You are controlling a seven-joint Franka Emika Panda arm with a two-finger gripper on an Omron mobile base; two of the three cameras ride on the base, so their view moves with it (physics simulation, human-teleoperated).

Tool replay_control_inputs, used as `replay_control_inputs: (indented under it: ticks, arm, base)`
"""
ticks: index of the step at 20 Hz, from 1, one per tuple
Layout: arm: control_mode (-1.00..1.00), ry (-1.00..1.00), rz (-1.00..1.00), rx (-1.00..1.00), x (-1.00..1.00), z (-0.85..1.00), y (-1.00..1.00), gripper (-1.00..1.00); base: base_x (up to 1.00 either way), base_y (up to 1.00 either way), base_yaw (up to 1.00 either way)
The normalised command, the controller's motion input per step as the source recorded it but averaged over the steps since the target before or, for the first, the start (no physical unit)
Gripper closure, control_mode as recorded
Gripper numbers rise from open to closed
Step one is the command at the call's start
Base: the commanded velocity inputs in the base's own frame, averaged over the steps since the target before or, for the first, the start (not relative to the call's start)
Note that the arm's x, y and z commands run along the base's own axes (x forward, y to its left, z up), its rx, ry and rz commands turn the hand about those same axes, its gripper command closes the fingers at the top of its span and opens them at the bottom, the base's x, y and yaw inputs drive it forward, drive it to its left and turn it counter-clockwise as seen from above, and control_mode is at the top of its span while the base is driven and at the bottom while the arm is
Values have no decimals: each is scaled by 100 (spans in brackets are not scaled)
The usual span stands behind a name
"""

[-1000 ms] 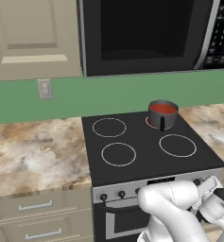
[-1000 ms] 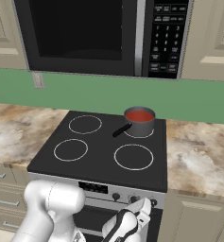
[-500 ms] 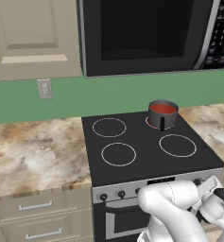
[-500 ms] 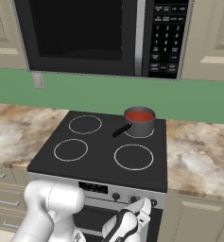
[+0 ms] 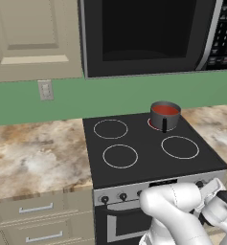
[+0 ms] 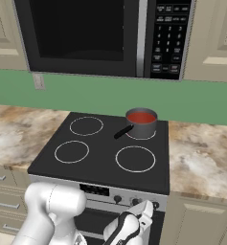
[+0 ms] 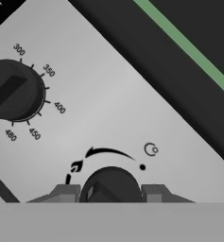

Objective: Wait until the marinara sauce is simmered to a deep red color and then turn off the stove.

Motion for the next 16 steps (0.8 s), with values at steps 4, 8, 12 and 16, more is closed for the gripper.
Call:
replay_control_inputs:
  ticks: [4,8,12,16]
  arm:
    - [-100,0,0,0,0,0,0,100]
    - [-100,0,0,0,0,0,0,100]
    - [-100,0,0,0,0,0,0,100]
    - [-100,0,0,0,0,0,0,100]
  base:
    - [0,0,0]
    - [0,0,0]
    - [0,0,0]
    - [0,0,0]
